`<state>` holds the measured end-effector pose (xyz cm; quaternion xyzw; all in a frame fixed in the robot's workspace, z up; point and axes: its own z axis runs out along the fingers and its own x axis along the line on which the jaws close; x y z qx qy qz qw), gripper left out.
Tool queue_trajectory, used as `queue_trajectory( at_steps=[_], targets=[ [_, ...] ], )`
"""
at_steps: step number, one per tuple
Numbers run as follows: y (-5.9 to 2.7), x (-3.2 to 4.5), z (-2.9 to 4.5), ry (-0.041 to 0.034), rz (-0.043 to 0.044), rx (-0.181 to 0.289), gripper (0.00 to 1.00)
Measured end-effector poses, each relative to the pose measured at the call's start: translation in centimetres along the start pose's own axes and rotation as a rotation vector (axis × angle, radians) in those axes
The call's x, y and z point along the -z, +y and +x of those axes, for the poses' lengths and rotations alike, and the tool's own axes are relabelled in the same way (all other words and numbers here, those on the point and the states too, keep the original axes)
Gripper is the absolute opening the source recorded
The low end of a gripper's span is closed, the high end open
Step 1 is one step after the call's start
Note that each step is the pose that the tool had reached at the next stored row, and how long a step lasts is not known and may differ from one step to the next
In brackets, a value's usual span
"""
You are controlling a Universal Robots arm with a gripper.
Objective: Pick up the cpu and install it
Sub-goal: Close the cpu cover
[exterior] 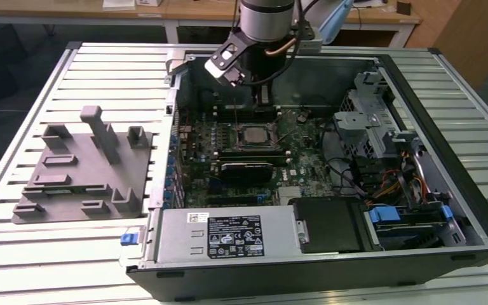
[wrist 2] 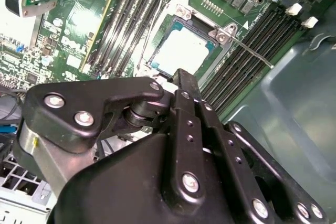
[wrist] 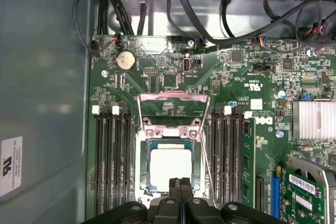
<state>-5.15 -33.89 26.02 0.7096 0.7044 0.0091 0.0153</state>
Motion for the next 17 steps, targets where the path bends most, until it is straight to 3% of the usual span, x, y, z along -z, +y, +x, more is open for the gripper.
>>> queue_trajectory(
  at_steps=[5,11,17],
  targets=[
    [0.07,-0.01,-0.38,0.0002,-0.0001,0.0,0.11],
    [0.82,0.03,-0.39,-0.0003,0.0004,0.0,0.11],
    [0.86,1.14,-0.4,0.0001,0.0003,0.0,0.11]
  ],
)
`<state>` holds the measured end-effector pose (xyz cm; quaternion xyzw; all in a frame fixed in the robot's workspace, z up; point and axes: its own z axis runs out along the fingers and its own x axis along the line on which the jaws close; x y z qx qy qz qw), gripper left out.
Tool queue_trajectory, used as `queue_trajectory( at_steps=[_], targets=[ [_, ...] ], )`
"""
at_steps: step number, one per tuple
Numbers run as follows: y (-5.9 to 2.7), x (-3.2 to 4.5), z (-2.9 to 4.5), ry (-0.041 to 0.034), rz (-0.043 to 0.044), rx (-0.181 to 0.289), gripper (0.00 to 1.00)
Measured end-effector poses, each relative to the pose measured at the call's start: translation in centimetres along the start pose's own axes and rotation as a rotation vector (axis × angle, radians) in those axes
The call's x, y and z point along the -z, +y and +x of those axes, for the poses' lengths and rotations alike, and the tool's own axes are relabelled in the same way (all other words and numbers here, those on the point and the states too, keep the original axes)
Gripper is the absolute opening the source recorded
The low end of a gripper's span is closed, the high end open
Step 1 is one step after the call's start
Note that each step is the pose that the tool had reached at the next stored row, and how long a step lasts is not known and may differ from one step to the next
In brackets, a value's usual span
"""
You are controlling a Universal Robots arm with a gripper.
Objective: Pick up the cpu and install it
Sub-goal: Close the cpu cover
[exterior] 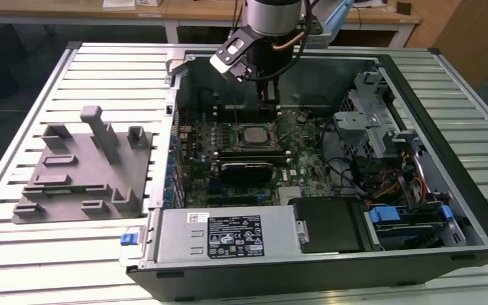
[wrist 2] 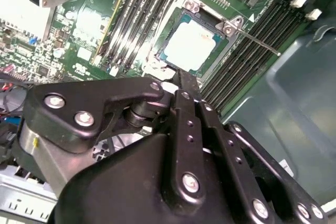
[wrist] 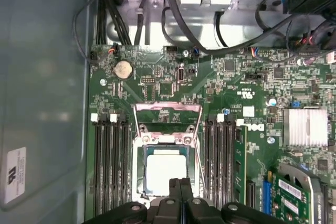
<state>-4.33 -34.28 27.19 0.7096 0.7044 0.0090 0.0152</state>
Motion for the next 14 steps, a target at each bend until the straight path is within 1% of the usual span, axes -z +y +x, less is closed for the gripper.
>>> queue_trajectory(
  at_steps=[6,14],
  targets=[
    [0.14,0.0,0.0,-0.0001,0.0001,0.0,0.11],
    [1.17,-0.06,0.01,0.0,0.0,0.0,0.11]
  ],
)
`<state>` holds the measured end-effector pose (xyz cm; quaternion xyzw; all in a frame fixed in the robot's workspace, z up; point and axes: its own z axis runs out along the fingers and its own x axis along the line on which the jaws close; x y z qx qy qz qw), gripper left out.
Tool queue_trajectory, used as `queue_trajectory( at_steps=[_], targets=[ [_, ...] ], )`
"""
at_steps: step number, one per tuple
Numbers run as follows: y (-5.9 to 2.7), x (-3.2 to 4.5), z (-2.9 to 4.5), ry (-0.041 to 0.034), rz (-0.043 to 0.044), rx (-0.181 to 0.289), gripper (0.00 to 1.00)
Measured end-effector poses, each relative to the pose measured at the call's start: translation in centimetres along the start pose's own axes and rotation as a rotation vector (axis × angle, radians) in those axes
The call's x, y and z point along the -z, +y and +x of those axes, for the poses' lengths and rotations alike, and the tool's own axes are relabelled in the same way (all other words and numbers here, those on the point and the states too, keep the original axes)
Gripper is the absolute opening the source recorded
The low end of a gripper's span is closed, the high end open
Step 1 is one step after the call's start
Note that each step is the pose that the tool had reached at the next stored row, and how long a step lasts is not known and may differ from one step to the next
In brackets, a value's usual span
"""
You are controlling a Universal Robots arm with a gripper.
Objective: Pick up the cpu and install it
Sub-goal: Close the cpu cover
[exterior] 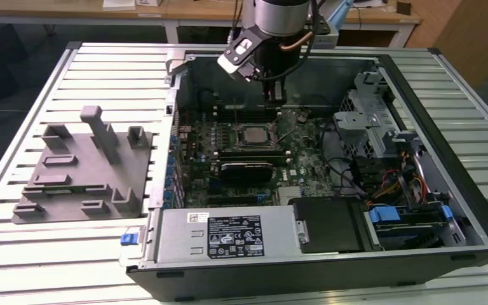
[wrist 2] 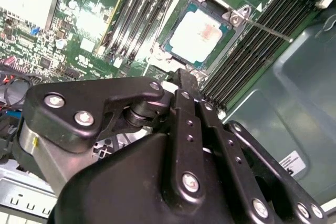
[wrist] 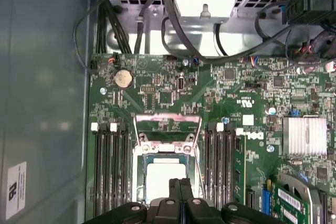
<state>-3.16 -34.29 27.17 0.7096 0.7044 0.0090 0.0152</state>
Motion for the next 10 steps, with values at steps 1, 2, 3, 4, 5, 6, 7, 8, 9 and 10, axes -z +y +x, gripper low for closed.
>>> queue_trajectory(
  at_steps=[1,2,3,4,5,6,7,8,9,10],
  targets=[
    [0.11,-0.01,0.0,0.0001,0.0,0.0,0.11],
    [0.2,-0.01,0.0,0.0,0.0,0.0,0.11],
    [0.27,-0.01,0.0,0.0,0.0,0.0,0.11],
    [0.32,-0.01,0.0,-0.0001,0.0,0.0,0.11],
    [0.35,-0.01,0.0,0.0,0.0,0.0,0.11],
    [0.38,-0.01,0.0,0.0,0.0,0.0,0.11],
    [0.42,-0.02,-0.01,0.0,0.0,0.0,0.11],
    [0.45,-0.02,-0.04,0.0,0.0,0.0,0.11],
    [0.51,-0.02,-0.09,-0.0001,0.0001,0.0,0.11],
    [0.57,-0.02,-0.13,0.0,0.0001,0.0,0.11]
  ],
)
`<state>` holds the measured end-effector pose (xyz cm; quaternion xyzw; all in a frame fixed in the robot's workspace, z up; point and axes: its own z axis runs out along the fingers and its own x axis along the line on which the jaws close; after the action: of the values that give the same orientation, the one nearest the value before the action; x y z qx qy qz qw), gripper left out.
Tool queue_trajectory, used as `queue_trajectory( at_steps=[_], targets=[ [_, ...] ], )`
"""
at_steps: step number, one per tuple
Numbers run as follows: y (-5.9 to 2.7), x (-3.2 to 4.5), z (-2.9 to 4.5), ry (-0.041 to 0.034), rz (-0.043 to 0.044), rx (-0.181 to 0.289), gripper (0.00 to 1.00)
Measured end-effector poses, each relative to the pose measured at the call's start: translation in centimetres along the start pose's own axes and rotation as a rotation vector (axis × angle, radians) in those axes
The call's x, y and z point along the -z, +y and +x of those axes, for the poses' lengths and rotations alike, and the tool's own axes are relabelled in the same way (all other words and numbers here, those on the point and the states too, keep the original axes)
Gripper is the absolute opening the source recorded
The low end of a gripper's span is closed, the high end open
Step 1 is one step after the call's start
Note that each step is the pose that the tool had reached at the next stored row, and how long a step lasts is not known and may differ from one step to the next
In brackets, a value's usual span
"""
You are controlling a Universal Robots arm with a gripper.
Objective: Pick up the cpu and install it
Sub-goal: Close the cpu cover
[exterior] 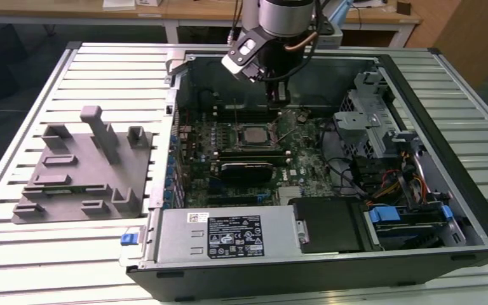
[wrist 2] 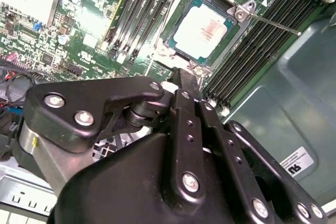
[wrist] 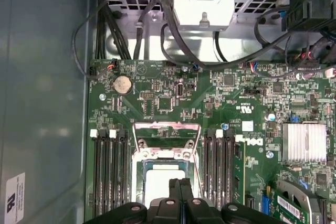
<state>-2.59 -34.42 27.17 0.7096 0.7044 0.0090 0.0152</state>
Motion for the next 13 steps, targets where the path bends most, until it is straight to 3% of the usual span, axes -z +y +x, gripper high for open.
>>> queue_trajectory(
  at_steps=[13],
  targets=[
    [1.56,-0.05,-0.02,0.0,0.0001,0.0,0.11]
  ],
)
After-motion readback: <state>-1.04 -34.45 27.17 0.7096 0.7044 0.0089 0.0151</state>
